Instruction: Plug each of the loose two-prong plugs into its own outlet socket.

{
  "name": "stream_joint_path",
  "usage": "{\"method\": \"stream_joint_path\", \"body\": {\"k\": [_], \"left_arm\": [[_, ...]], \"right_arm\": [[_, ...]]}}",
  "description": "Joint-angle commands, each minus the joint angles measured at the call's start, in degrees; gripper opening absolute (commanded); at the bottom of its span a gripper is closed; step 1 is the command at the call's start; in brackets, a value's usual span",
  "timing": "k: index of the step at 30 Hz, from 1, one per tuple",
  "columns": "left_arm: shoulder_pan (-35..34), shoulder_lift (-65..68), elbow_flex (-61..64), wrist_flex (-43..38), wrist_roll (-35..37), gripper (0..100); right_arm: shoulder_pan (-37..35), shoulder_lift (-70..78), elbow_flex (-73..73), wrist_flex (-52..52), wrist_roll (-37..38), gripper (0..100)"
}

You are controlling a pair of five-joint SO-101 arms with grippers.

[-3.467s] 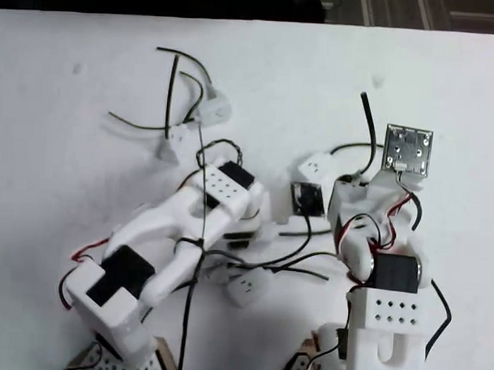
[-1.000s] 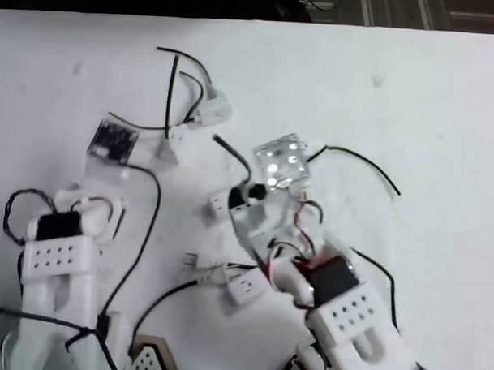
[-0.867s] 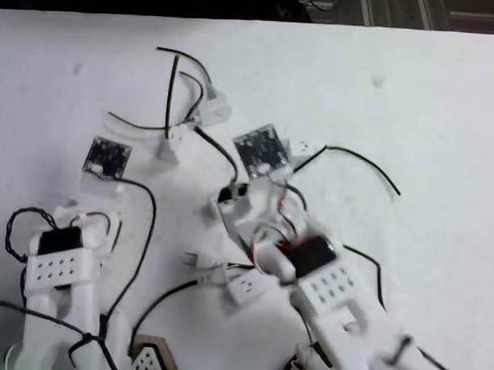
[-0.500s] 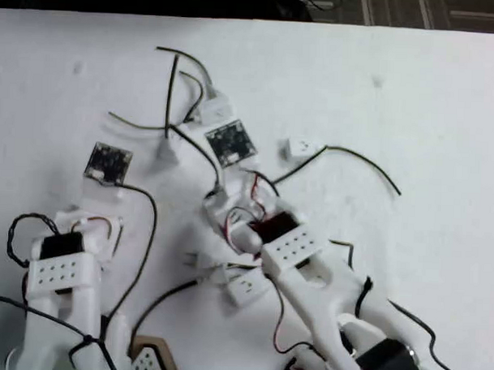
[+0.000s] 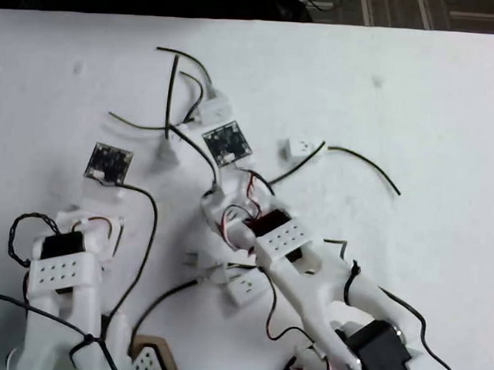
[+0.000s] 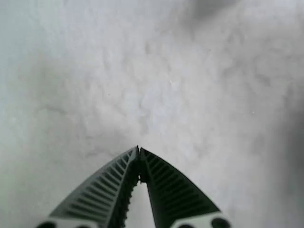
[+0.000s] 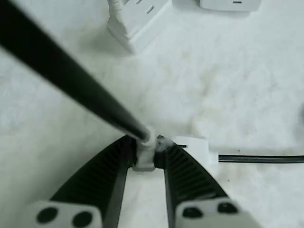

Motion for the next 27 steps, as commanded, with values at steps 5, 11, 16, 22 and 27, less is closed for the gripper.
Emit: {"method": "stream_joint_path", "body": {"k": [5, 11, 16, 22, 27], "left_arm": [[-0.66, -1.36, -0.18, -0.97, 0.09, 2], [-0.66, -1.36, -0.18, -0.88, 0.09, 2], [-0.66, -1.36, -0.18, -0.88, 0.09, 2], [-0.66, -1.36, -0.18, -0.88, 0.09, 2], [-0.66, -1.36, -0.18, -0.88, 0.09, 2]], "right_arm": [[1.63, -0.22, -2.37, -0.84, 0.44, 1.8], [2.59, -0.22, -2.29, -0.84, 0.44, 1.8], [1.19, 0.31, -2.11, -0.75, 0.44, 1.8], [0.31, 0.40, -2.11, -1.19, 0.44, 1.8], [0.31, 0.40, -2.02, -2.24, 0.44, 1.8]]}}
